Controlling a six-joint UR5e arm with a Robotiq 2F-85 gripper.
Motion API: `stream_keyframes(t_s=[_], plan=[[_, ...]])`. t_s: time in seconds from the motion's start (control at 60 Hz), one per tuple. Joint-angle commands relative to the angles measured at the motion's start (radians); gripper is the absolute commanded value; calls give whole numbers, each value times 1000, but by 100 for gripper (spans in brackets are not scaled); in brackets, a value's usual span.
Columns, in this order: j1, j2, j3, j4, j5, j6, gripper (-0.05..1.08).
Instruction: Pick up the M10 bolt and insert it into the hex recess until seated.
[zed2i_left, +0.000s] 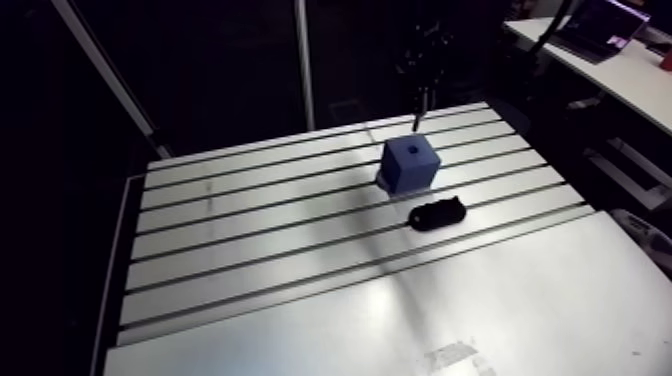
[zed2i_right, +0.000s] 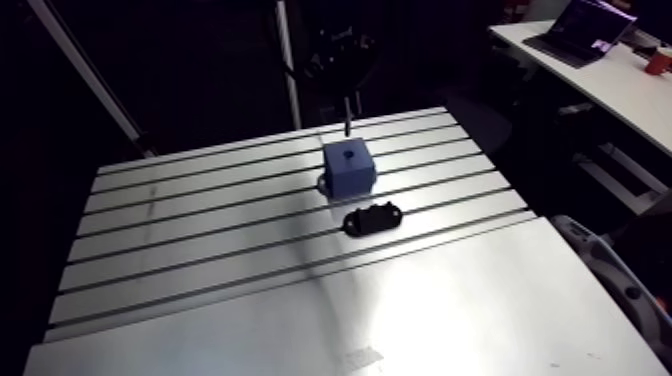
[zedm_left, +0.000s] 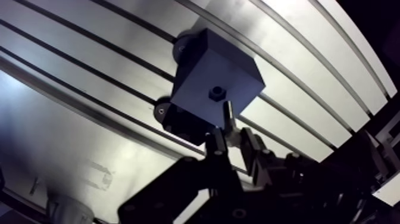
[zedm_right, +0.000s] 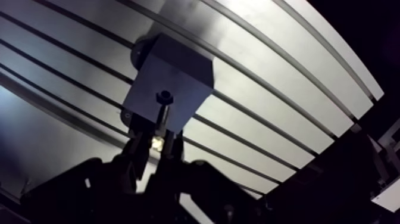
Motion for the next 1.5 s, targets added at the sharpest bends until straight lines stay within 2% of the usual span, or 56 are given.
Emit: stream_keyframes(t_s=[0.017,0.567,1.5], plan=[[0,3,5,-7,1,-1,107],[0,3,45,-39,1,-1,107],[-3,11,58,-48,-2,-2,107]])
